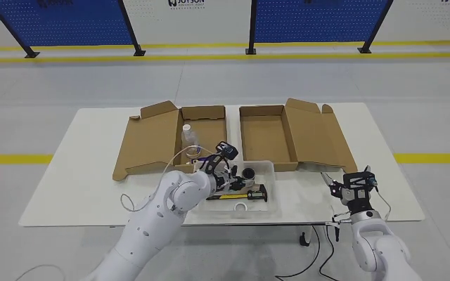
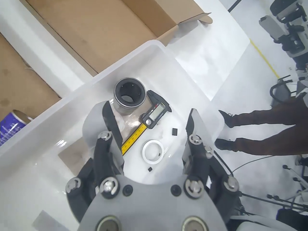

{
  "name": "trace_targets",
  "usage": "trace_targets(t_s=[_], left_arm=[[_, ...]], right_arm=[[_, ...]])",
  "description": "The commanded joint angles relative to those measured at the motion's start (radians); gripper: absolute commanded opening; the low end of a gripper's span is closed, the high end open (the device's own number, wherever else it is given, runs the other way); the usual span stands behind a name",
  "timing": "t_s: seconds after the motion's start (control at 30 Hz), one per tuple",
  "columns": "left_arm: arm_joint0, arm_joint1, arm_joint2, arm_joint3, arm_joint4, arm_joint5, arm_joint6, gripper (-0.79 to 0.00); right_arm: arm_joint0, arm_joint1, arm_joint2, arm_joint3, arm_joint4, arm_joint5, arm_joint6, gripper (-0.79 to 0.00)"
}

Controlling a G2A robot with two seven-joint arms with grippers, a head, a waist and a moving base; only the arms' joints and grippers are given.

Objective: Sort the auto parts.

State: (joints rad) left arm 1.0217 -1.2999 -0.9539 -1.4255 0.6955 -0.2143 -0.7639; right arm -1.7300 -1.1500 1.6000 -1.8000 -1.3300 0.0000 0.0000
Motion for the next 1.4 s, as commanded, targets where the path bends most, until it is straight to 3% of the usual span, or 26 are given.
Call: trace_targets(t_s=[0.0, 0.37, 1.1, 1.17, 1.23, 1.37], left_arm=[[-0.012, -0.006, 0.01, 0.04, -0.033, 0.003, 0.011, -0.175], [-0.083, -0.031, 0.033, 0.195, -0.147, 0.007, 0.051, -0.188], [-0.157, -0.067, 0.099, 0.326, -0.116, 0.063, 0.096, -0.2], [-0.155, -0.068, 0.099, 0.327, -0.115, 0.064, 0.098, -0.154], [-0.15, -0.068, 0.098, 0.321, -0.116, 0.064, 0.098, 0.0], [-0.142, -0.064, 0.095, 0.306, -0.097, 0.062, 0.088, 0.0]], right_arm=[[0.0, 0.0, 0.0, 0.0, 0.0, 0.0, 0.0, 0.0], [0.0, 0.0, 0.0, 0.0, 0.0, 0.0, 0.0, 0.0], [0.0, 0.0, 0.0, 0.0, 0.0, 0.0, 0.0, 0.0], [0.0, 0.0, 0.0, 0.0, 0.0, 0.0, 0.0, 0.0], [0.0, 0.0, 0.0, 0.0, 0.0, 0.0, 0.0, 0.0], [0.0, 0.0, 0.0, 0.0, 0.0, 0.0, 0.0, 0.0]])
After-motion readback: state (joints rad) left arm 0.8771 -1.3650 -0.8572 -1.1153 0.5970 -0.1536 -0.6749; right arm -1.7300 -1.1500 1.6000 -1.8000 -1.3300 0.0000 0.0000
